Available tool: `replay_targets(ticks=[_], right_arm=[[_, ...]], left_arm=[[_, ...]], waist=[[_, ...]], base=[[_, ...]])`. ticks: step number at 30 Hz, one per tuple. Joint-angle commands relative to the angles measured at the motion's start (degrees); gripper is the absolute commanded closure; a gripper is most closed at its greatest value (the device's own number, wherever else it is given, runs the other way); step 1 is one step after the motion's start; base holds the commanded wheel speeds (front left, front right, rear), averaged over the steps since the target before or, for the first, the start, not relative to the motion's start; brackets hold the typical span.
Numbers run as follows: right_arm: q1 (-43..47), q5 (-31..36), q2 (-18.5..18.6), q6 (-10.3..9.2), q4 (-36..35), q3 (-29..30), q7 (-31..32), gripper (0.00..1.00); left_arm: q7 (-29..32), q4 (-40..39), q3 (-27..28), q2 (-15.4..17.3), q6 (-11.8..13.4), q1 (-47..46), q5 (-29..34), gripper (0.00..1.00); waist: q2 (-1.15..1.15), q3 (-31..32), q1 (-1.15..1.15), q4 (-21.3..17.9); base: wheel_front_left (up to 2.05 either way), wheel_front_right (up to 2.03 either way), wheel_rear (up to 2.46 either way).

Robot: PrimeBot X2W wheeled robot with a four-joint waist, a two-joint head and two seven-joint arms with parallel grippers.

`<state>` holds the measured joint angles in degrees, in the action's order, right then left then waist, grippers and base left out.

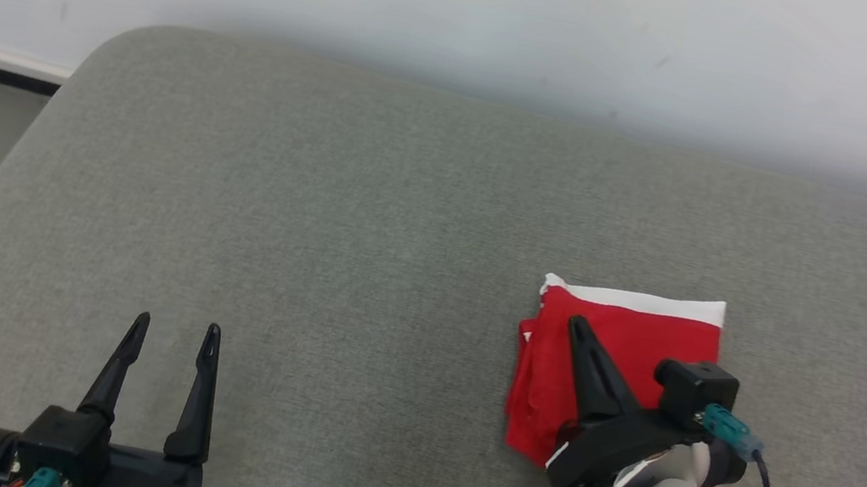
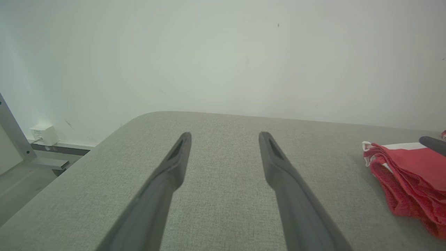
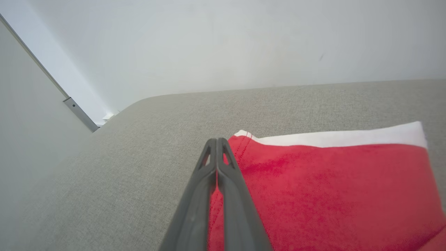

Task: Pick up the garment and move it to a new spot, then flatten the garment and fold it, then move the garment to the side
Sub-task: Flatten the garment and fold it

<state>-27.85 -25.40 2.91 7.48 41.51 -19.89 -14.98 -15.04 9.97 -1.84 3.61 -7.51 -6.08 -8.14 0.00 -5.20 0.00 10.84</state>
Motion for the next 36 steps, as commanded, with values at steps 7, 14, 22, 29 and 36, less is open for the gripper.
replay_targets(ticks=[7,14,22,29,36], right_arm=[[4.27,2.84,2.45,0.03,-7.34,4.97,-0.24,1.00],[10.64,4.23,6.13,0.03,-13.64,8.56,-0.26,1.00],[18.65,5.07,7.16,0.03,-19.89,13.26,-0.26,1.00],[24.05,7.49,6.28,0.03,-24.15,14.10,-0.26,0.00],[26.51,8.48,5.83,0.03,-26.59,14.57,-0.26,0.00]], left_arm=[[-0.18,-0.32,0.67,0.19,0.08,2.18,0.79,0.00],[-0.18,-0.27,1.51,0.57,0.08,3.85,0.72,0.00],[-0.18,-0.37,3.46,0.44,0.21,5.44,0.66,0.00],[-0.18,-0.57,4.45,0.12,0.29,7.19,0.87,0.00],[-0.18,-0.53,5.51,0.01,0.76,8.35,1.20,0.00]], waist=[[0.00,3.35,0.00,-5.43],[0.00,5.11,0.00,-8.91],[0.00,6.63,0.00,-11.74],[0.00,7.80,0.00,-12.56],[0.00,8.32,0.00,-12.45]], base=[[0.00,0.00,0.00],[0.00,0.00,0.00],[0.00,0.00,0.00],[0.00,0.00,0.00],[0.00,0.00,0.00]])
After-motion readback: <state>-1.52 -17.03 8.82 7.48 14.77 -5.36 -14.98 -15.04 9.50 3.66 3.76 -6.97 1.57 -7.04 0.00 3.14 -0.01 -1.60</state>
